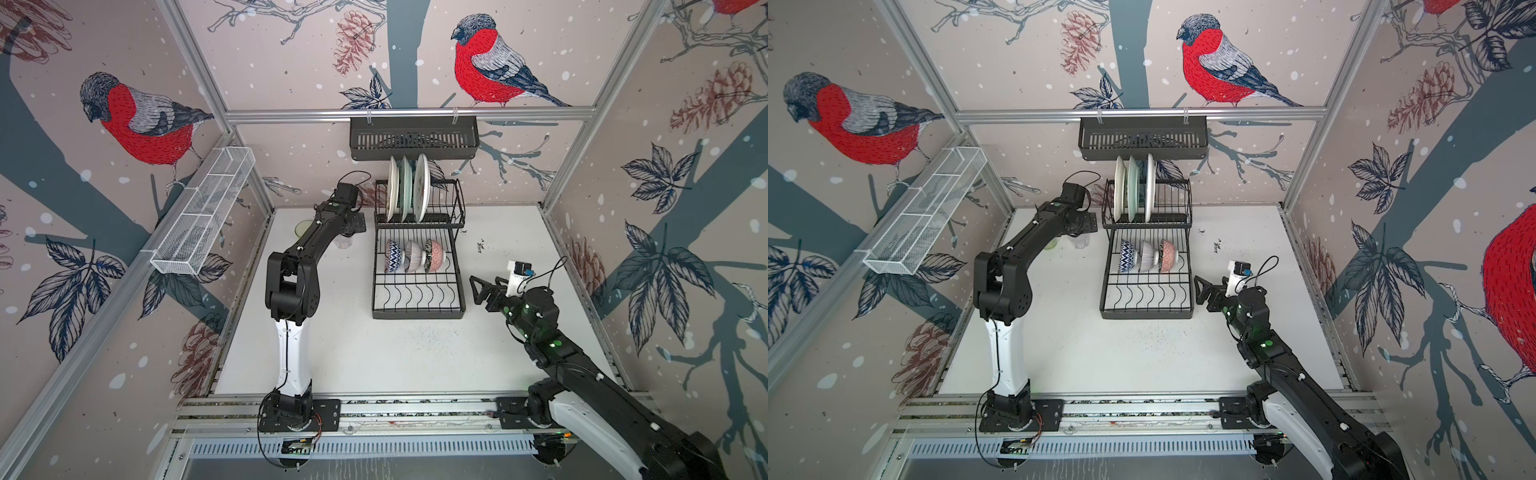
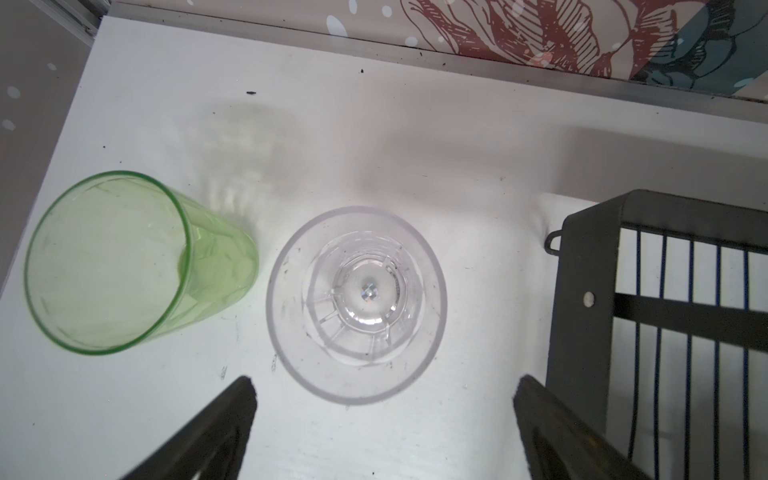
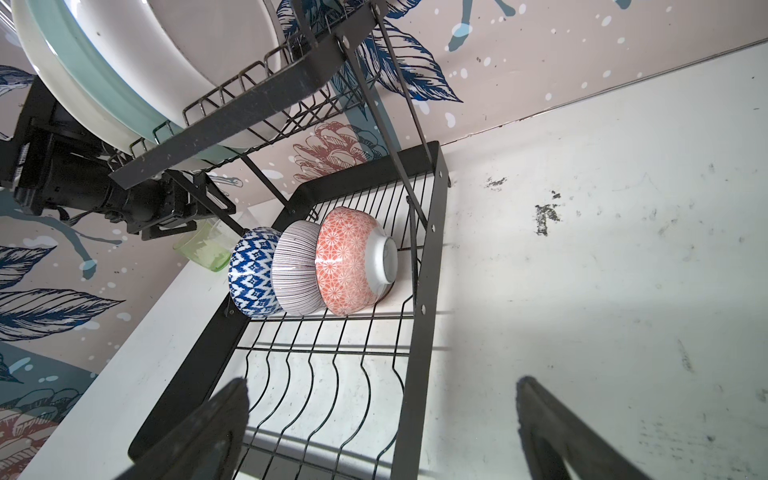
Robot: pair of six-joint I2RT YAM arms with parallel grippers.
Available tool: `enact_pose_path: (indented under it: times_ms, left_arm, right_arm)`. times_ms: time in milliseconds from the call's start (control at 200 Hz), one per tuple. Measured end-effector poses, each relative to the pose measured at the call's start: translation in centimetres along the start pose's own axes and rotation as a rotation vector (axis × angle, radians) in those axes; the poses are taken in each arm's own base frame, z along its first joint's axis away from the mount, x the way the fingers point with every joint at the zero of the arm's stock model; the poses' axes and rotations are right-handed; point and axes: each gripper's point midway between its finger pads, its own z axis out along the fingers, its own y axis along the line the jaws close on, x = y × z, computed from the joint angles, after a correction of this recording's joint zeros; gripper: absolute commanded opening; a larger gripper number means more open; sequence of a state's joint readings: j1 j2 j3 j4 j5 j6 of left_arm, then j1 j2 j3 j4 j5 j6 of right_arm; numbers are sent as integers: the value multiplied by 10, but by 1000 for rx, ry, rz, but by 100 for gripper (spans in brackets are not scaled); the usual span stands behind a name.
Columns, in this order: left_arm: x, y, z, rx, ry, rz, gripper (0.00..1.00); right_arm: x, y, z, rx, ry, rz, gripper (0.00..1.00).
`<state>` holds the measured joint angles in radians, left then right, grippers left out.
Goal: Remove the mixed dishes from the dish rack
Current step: 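Carry the clear glass with the left gripper and set it beside the green glass, then open the left gripper and draw it back while the right reaches toward the bowls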
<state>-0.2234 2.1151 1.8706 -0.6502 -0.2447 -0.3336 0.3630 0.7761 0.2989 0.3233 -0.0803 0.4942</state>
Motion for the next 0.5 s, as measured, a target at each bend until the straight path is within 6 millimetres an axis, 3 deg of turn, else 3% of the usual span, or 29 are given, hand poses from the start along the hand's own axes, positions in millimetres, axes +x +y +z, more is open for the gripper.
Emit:
enact_pose_path:
  times_ms: [240, 495]
  left_arm:
    - [13, 18, -13, 2, -14, -35, 97]
    - [17, 21, -32, 43, -57, -68, 97]
  right_arm:
    - [2, 3, 0, -20, 12, -1, 99]
    - [2, 7, -1, -37, 15, -8, 100]
